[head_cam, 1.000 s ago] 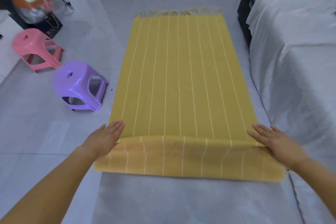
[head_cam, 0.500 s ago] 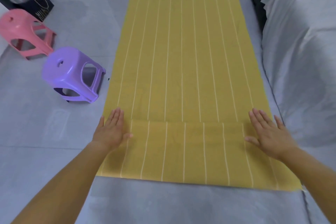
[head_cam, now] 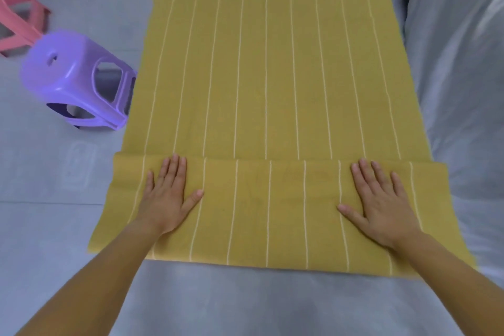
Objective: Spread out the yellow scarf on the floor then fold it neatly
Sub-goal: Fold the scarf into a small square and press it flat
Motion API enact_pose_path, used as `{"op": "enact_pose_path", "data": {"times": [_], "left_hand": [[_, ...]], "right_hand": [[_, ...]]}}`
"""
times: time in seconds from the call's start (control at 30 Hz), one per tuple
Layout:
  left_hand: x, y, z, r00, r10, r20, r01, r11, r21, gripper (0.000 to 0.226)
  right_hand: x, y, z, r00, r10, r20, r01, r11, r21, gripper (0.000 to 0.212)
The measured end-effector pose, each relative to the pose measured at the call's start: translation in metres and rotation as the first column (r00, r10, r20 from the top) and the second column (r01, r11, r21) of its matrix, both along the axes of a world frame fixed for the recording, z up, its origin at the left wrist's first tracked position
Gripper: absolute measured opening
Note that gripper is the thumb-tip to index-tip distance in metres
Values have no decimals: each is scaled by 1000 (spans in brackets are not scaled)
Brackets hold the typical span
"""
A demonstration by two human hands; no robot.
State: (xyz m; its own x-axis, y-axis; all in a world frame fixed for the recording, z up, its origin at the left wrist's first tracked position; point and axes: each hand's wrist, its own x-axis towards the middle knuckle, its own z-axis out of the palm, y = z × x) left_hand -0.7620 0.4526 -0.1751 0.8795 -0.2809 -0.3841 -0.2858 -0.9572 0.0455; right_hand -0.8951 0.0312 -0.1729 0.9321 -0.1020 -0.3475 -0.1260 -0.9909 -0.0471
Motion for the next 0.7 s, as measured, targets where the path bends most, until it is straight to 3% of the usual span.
{"op": "enact_pose_path", "data": {"times": [0.13,0.23,0.33,0.4,0.53,0.7], "left_hand": [[-22,9,10,972,-234,-14,231,966,-116,95],[-57,19,17,897,-440,-40,428,887,-173,98],[-76,37,17,821,-569,-51,560,820,-121,100],[-73,52,13,847,-531,-21,527,844,-94,96],[-59,66,7,910,-414,-4,411,903,-127,95],[-61,68,-6,915,-391,97,403,889,-219,70]], "right_hand": [[-21,12,12,995,91,33,-94,991,95,93],[-58,30,19,951,304,64,-310,930,197,95],[-90,31,16,876,470,109,-483,851,208,87],[-101,19,10,882,456,119,-471,862,189,81],[-103,-5,2,967,215,137,-239,952,193,72],[-100,-7,-6,968,171,183,-209,953,217,56]]}}
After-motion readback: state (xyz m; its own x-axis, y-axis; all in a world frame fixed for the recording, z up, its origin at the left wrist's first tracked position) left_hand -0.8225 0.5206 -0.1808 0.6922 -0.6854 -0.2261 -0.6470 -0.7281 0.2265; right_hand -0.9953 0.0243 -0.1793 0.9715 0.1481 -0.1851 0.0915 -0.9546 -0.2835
